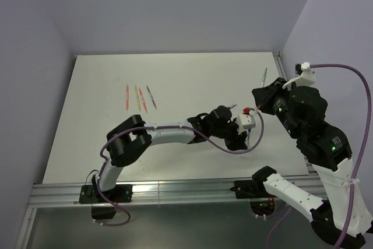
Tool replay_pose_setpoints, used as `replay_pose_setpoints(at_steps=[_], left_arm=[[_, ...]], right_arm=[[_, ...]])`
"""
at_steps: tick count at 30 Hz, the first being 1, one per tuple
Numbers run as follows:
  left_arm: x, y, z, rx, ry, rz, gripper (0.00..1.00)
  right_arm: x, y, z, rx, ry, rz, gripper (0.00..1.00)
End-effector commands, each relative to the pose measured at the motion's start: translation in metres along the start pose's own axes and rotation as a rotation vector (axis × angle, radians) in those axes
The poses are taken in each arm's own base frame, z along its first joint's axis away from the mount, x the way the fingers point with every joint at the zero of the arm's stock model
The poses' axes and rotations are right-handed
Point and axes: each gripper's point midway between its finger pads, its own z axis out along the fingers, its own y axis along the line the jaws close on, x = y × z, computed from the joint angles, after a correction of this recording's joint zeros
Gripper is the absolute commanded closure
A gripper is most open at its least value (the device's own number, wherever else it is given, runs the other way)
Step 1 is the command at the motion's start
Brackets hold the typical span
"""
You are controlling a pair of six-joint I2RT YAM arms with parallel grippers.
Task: Insert the pens into the pen caps
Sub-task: Insert the pen cap onto the pen.
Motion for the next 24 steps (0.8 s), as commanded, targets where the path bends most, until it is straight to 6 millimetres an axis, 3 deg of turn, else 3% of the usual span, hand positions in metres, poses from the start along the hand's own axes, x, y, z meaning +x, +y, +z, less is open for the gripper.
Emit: replay_pose_setpoints(at_steps=[1,13,24], left_arm=[[0.021,-0.01,0.016,0.031,0.096,0.125,0.57],[0.037,-0.013,0.051,0.009,0.15,0.296,0.59],[0.055,-0.001,0.072,0.013,0.219,0.344,0.62]], right_arm=[[-0.016,0.007,-0.008,-0.03,-0.035,-0.019,1.0],[-0.014,0.005,-0.008,-0.032,-0.034,-0.061,1.0],[-0.015,0.003,-0.007,-0.025,-0.035,-0.088,1.0]])
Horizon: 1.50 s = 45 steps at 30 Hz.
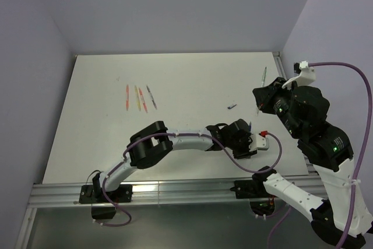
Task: Insert the pens into the pen caps
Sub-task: Insert the pen cap onto the pen.
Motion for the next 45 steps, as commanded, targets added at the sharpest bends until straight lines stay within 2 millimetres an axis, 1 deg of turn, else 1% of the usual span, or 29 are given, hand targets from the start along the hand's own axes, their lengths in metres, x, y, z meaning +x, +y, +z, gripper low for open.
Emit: replay_pose_setpoints(at_steps=[1,6,14,20,26,31,35,45], left_arm=[[-0.011,0.003,0.004,0.002,-0.009,0.061,0.62],[0.0,0.001,0.009,0.018,0.021,0.064,0.62],[0.01,-0.003,0.011,0.045,0.051,0.049,0.65],[0.012,-0.004,0.008,0.039,0.061,0.051,0.66],[0.025,-0.001,0.009,0.029,0.094,0.03,0.68],[0.026,0.001,0.007,0.026,0.097,0.022,0.69],[0.032,0.004,0.003,0.019,0.111,0.013,0.7],[0.038,0.004,-0.003,0.009,0.128,-0.001,0.7]], right_arm=[[-0.011,0.0,-0.005,-0.001,-0.034,-0.014,1.0],[-0.01,-0.002,-0.003,0.007,-0.031,-0.019,1.0],[-0.005,-0.003,0.0,0.011,-0.022,-0.026,1.0],[-0.004,-0.003,0.001,0.012,-0.019,-0.031,1.0],[-0.003,-0.001,0.002,0.003,-0.013,-0.032,1.0],[-0.001,-0.002,0.002,0.005,-0.01,-0.03,1.0],[-0.001,-0.002,0.002,0.001,-0.01,-0.028,1.0],[0.0,-0.001,0.0,-0.006,-0.011,-0.026,1.0]])
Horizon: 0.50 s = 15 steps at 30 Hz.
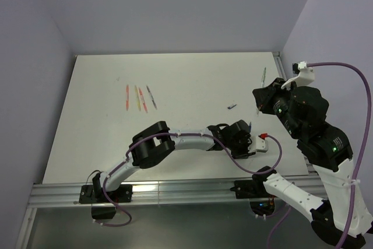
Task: Insert the pens into the pen caps
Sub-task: Insert the pen cap onto the pen.
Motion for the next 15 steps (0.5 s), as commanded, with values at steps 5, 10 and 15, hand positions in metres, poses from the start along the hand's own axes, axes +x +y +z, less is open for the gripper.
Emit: replay_pose_setpoints(at_steps=[5,10,15], left_arm=[[0.0219,0.0028,-0.0079,-0.014,0.075,-0.022,0.71],[0.024,0.0033,-0.01,-0.022,0.085,-0.026,0.71],[0.0261,0.0039,-0.0124,-0.029,0.097,-0.025,0.71]], right_arm=[[-0.0011,-0.0014,-0.0009,-0.003,-0.016,-0.003,1.0],[-0.0014,-0.0016,-0.0016,-0.005,-0.018,-0.005,1.0],[-0.0005,-0.0019,-0.0025,-0.007,-0.017,-0.007,1.0]])
